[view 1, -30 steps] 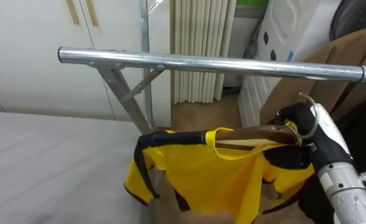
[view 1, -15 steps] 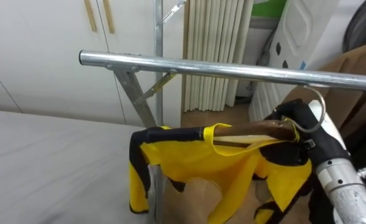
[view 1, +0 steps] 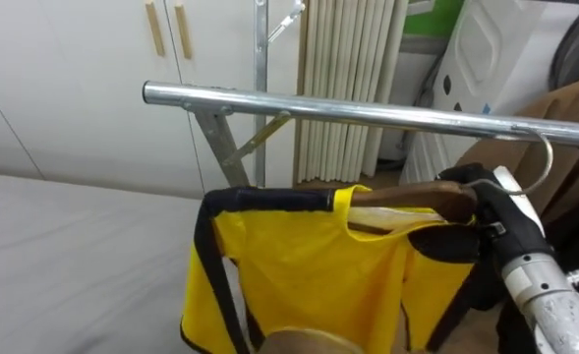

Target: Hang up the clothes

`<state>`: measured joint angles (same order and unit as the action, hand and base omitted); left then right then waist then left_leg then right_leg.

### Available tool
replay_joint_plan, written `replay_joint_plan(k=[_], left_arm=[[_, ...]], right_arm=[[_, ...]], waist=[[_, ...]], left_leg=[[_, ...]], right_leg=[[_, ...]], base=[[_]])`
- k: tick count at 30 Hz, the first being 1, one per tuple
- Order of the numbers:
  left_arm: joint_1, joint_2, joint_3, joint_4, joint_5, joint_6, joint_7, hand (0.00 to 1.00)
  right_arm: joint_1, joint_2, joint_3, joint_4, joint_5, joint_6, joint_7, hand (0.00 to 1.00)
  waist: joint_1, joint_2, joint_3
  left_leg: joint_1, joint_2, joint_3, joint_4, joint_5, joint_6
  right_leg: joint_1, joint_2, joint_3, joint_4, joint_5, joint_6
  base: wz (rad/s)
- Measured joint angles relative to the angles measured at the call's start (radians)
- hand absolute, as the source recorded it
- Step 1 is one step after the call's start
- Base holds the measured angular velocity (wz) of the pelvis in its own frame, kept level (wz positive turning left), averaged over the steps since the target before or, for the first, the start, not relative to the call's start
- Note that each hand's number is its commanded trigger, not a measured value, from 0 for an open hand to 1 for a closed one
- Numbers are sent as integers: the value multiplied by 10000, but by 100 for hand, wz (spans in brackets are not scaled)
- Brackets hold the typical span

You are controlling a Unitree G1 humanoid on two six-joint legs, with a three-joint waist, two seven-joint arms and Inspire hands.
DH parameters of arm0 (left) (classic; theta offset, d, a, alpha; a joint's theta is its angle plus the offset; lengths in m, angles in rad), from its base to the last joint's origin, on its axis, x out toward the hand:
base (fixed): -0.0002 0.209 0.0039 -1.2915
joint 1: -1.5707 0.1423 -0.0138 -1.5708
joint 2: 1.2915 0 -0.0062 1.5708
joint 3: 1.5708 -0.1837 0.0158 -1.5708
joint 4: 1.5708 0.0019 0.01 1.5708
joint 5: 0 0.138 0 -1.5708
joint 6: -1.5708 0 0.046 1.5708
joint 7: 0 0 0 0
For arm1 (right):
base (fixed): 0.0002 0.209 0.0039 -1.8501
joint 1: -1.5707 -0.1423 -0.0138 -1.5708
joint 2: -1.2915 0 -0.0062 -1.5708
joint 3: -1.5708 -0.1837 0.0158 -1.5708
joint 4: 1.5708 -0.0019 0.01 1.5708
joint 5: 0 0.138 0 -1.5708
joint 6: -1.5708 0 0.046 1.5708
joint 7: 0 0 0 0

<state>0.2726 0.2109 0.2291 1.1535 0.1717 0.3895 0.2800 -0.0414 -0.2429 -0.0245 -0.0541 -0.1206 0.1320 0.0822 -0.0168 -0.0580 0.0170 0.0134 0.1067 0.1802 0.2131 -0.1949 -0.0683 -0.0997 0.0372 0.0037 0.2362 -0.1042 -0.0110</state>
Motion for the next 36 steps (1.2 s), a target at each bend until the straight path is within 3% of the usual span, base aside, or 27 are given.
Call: replay_joint_plan(k=[9,13,24,36], left_arm=[[-16,73,30,-52,395,-34,-104,0],[-135,75,58,-154,792,-41,-80,0],[-378,73,34,-159,1051,-44,178,0],[-378,66,45,-359,1378,-43,30,0]], right_arm=[[-625,-73,-30,273,66,4,62,100],[-1116,-185,-95,719,190,2,17,100],[-1253,-339,-71,1144,871,3,-156,100],[-1389,-392,-70,1767,845,6,-259,100]], waist=[[76,-88,22],[368,-101,13],[793,-120,-2],[1001,-142,-12]], left_leg=[[-48,-26,-186,-87,85,12],[-70,-25,-271,-94,96,10],[-51,-25,-453,-129,109,0],[-43,-51,-471,-121,117,10]], right_leg=[[-34,-11,-111,-5,-11,11],[-43,-17,-210,-148,-14,15],[104,-29,-376,-251,-26,19],[129,-47,-380,-311,-46,-2]], base=[[3],[7],[5],[0]])
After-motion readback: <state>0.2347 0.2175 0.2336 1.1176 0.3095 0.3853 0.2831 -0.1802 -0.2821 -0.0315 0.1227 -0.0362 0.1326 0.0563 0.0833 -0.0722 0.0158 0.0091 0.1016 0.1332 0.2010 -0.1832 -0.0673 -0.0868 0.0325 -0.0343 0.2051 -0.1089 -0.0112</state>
